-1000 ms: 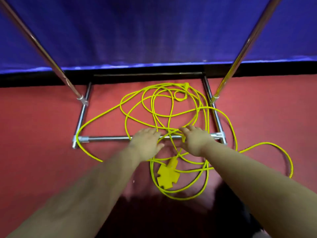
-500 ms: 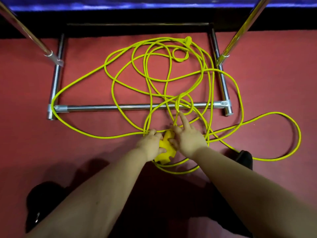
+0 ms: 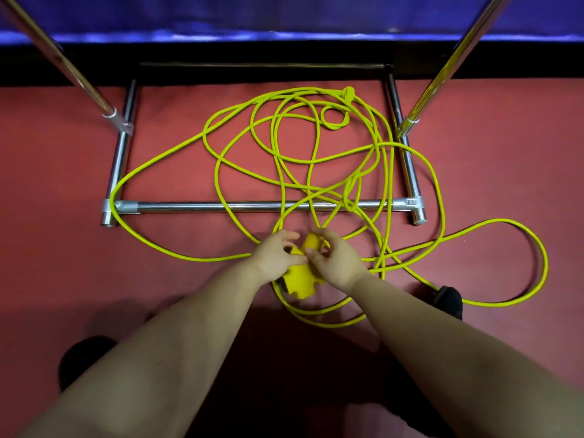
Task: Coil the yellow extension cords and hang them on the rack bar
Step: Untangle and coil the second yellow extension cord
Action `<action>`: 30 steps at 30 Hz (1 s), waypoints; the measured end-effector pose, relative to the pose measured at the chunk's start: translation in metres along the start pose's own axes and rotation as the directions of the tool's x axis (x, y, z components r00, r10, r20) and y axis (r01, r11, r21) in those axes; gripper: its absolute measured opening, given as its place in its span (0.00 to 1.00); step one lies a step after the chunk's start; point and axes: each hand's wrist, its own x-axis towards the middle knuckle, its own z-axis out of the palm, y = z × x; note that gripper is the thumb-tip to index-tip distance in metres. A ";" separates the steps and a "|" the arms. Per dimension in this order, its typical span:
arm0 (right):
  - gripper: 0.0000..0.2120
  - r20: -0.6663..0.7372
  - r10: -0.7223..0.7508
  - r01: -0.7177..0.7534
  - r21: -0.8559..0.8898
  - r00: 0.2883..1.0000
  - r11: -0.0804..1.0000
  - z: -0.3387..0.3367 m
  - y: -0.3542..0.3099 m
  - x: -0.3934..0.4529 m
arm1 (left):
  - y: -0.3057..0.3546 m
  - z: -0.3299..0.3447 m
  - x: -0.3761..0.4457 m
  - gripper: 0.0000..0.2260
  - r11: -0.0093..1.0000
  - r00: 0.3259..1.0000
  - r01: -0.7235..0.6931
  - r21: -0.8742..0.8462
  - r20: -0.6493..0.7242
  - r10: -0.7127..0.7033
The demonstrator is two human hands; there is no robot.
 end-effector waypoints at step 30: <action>0.06 -0.089 -0.589 0.569 -0.180 0.803 0.802 -0.214 -0.199 -0.154 | 0.202 -0.138 -0.233 0.18 0.701 0.664 -0.643 0.309 -0.230 0.711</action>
